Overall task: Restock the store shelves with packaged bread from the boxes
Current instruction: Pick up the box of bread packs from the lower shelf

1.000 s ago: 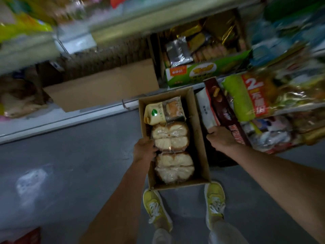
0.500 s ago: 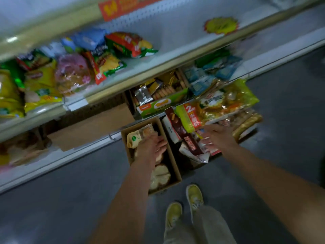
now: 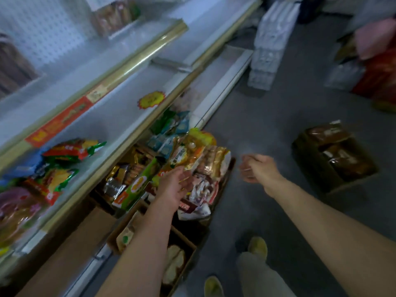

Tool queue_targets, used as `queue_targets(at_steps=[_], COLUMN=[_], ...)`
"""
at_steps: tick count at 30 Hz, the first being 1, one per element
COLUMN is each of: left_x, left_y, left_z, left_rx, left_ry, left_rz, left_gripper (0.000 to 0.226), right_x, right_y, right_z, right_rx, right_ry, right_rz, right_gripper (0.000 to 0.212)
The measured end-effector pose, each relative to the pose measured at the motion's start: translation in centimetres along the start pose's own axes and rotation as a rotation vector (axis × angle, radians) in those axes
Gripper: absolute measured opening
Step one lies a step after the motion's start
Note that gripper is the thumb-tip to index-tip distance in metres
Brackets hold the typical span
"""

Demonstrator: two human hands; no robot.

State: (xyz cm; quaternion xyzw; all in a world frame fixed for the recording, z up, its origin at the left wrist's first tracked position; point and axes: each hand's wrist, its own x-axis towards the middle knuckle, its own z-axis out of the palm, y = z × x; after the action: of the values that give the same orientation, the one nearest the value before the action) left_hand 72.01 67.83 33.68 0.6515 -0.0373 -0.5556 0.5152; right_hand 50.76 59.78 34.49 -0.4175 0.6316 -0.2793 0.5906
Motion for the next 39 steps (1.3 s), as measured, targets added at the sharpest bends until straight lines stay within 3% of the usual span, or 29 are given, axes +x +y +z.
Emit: queue_targets(at_steps=[8, 14, 24, 32, 39], left_x=[0.1, 0.9, 4.6, 11.4, 19.4], left_y=[-1.8, -5.5, -11.4, -12.6, -13.5], left_z=[18.1, 32.7, 51.6, 64.4, 74.1], left_rx=[0.186, 0.263, 0.337, 0.356, 0.295], left_ry=[-0.279, -0.365, -0.354, -0.334, -0.228], left_rz=[-0.054, -0.140, -0.258, -0.291, -0.326], left_gripper=[0.011, 0.011, 0.015, 0.034, 0.035], right_x=[0.8, 5.1, 14.9, 27.5, 38.5], right_y=[0.1, 1.6, 0.7, -2.7, -4.5], right_z=[-18.4, -32.3, -51.2, -60.6, -65.9], right_rx=[0.044, 0.104, 0.086, -0.028, -0.112], right_ry=[0.240, 0.355, 0.406, 0.349, 0.251], right_rz=[0.051, 0.143, 0.254, 0.244, 0.280], right_gripper=[0.022, 0.023, 0.016, 0.017, 0.017])
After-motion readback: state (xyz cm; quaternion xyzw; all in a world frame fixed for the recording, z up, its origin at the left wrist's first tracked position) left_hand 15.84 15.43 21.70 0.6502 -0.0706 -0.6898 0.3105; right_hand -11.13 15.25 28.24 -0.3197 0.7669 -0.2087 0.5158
